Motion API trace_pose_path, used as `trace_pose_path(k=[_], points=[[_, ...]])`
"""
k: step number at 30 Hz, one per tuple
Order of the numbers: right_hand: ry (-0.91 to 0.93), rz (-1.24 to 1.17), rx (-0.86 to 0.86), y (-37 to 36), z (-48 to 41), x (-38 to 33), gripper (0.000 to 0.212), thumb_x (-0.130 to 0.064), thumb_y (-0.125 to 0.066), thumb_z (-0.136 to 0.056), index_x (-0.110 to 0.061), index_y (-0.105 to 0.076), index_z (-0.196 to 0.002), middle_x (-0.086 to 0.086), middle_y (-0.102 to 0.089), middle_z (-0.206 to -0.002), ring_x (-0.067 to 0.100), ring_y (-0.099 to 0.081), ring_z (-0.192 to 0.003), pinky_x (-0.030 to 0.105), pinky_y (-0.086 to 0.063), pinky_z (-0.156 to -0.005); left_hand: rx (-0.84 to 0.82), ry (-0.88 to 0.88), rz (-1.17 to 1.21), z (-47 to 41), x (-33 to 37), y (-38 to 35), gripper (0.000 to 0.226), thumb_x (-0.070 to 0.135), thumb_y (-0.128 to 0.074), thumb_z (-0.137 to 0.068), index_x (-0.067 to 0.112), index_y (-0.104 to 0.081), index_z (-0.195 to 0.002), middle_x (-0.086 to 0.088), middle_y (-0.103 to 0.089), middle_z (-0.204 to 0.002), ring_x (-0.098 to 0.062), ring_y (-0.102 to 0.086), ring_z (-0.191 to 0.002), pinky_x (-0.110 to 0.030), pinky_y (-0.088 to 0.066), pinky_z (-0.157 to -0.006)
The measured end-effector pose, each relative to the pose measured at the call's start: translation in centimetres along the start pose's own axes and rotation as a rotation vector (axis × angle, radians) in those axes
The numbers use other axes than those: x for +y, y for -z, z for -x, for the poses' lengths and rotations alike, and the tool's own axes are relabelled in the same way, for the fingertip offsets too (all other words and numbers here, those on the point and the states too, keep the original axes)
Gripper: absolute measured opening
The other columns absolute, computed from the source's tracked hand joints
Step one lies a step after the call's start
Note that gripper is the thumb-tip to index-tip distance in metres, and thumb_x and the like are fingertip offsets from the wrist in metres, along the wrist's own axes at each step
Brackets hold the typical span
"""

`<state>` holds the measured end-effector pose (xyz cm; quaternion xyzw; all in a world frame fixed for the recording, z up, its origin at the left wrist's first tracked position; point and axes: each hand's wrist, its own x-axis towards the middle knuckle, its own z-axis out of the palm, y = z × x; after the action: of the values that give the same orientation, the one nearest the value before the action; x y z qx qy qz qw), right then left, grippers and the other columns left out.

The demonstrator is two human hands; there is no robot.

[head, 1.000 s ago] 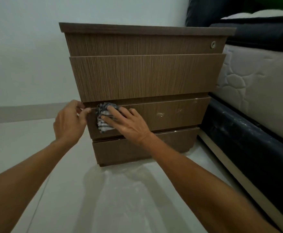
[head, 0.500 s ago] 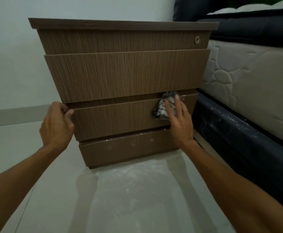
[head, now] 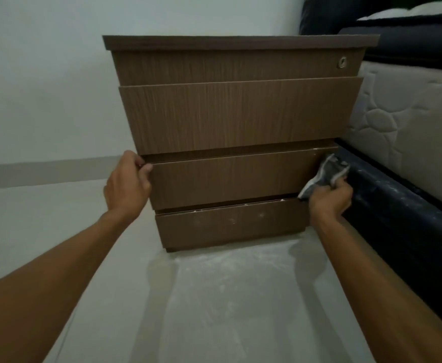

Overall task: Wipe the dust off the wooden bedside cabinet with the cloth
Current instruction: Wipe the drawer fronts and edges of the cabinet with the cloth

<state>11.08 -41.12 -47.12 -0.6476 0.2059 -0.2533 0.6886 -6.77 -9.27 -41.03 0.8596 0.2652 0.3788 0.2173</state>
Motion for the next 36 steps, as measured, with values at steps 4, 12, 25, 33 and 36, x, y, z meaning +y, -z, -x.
trace_pose_path(k=[4,12,25,33,36], points=[[0.812,0.198,-0.338,0.2,9.8,0.2,0.048,-0.006,-0.051,-0.093,-0.008,-0.047,-0.141,0.014,-0.042,-0.145,0.020,-0.045,-0.118,0.025,-0.040,-0.095,-0.003,-0.011,0.019,0.0,-0.2,0.0,0.014,0.030,-0.050,-0.096,0.016,-0.048,-0.098,-0.007,-0.061,-0.093,-0.029,-0.056,-0.081,-0.037,-0.042,-0.067],[2.048,0.489,-0.831,-8.4,17.0,1.5,0.049,-0.021,-0.046,-0.093,-0.016,-0.041,-0.141,0.012,-0.026,-0.146,0.036,-0.047,-0.106,0.044,-0.046,-0.074,-0.026,-0.053,0.016,-0.3,-0.6,0.5,0.014,0.030,-0.051,-0.096,0.017,-0.050,-0.098,0.000,-0.057,-0.087,-0.021,-0.051,-0.077,-0.035,-0.035,-0.064],[2.066,0.833,-0.863,-6.4,10.8,3.4,0.074,-0.030,-0.075,-0.078,-0.027,-0.040,-0.144,0.012,-0.023,-0.147,0.034,-0.036,-0.118,0.047,-0.046,-0.091,-0.050,0.108,0.065,2.2,-1.5,-2.4,0.036,0.033,-0.057,-0.093,0.013,-0.038,-0.116,-0.002,-0.053,-0.095,-0.021,-0.052,-0.081,-0.037,-0.041,-0.068],[1.742,1.076,-0.794,-1.4,2.3,3.7,0.066,-0.024,-0.082,-0.071,-0.027,-0.044,-0.124,0.019,-0.030,-0.137,0.037,-0.043,-0.109,0.044,-0.051,-0.075,-0.051,0.112,0.022,2.6,-2.7,-4.0,0.035,0.036,-0.059,-0.091,0.012,-0.039,-0.108,-0.011,-0.058,-0.099,-0.029,-0.056,-0.085,-0.044,-0.046,-0.070],[1.579,1.100,-0.724,-0.1,-0.3,3.8,0.062,-0.024,-0.083,-0.070,-0.022,-0.049,-0.121,0.020,-0.033,-0.134,0.038,-0.048,-0.103,0.044,-0.052,-0.070,-0.055,0.121,0.021,2.8,-2.7,-4.3,0.035,0.036,-0.059,-0.091,0.011,-0.040,-0.107,-0.013,-0.059,-0.098,-0.030,-0.057,-0.085,-0.046,-0.049,-0.071]])
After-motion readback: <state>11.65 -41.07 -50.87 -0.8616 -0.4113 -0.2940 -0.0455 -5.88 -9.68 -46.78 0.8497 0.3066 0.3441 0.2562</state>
